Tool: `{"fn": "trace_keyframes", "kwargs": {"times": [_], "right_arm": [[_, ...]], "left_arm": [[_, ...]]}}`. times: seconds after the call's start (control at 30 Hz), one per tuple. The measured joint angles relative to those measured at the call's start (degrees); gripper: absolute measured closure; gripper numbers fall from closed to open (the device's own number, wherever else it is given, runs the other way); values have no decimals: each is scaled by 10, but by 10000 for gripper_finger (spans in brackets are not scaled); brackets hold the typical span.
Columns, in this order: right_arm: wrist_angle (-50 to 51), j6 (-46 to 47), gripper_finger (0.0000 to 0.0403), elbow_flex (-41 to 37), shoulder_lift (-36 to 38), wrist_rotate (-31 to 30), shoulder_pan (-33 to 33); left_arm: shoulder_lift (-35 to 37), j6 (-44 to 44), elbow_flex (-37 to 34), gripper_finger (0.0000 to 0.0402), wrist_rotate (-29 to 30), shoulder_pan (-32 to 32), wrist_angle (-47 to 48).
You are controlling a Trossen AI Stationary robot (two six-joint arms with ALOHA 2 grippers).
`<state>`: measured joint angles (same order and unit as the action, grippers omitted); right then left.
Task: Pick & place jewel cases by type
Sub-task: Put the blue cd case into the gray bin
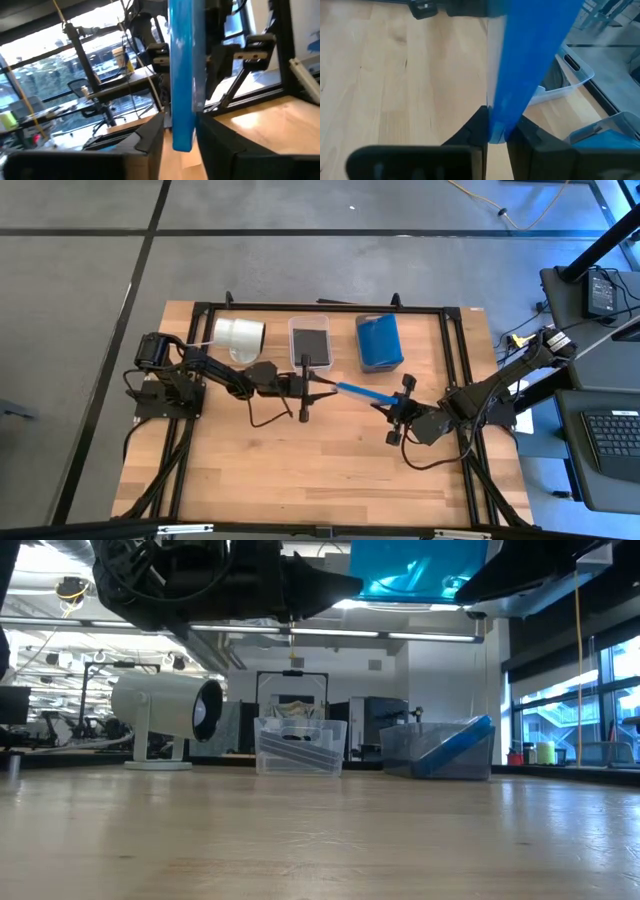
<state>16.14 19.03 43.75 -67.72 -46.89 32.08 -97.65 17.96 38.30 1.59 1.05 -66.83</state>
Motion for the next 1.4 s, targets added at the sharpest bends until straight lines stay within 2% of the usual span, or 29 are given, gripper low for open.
{"fn": "trace_keyframes", "kwargs": {"times": [0.13, 0.27, 0.37, 0.43, 0.5, 0.6, 0.73, 0.83, 1.0, 1.1, 1.2, 1.33, 1.4], "right_arm": [[7, 3, 353, 0, 5, -6, -4], [24, 31, 352, 2, 31, -10, -20], [69, 73, 351, 17, 59, -11, -44], [122, 107, 351, 36, 76, -1, -73], [184, 134, 350, 61, 89, 21, -109], [266, 156, 350, 102, 98, 89, -183], [356, 167, 350, 147, 94, 204, -302], [404, 147, 349, 163, 92, 324, -400], [406, 107, 349, 164, 79, 517, -530], [407, 103, 349, 164, 57, 596, -584], [426, 85, 348, 164, 25, 646, -628], [458, 64, 348, 164, -21, 667, -677], [460, 54, 348, 164, -44, 698, -701]], "left_arm": [[1, -1, 0, 246, 33, 0, 34], [5, -26, 0, 199, 130, -1, 89], [18, -30, 0, 179, 215, -1, 144], [30, -47, 0, 172, 235, -1, 180], [39, -67, 0, 169, 218, -1, 197], [50, -82, 0, 170, 153, -1, 199], [53, -83, 0, 175, 55, -1, 199], [53, -82, 0, 175, 12, 0, 199], [53, -84, 0, 171, 4, -1, 194], [53, -84, 0, 172, 3, 0, 190], [53, -84, 0, 175, 3, 0, 186], [53, -84, 0, 174, 3, 0, 185], [53, -84, 0, 172, 3, 0, 185]]}}
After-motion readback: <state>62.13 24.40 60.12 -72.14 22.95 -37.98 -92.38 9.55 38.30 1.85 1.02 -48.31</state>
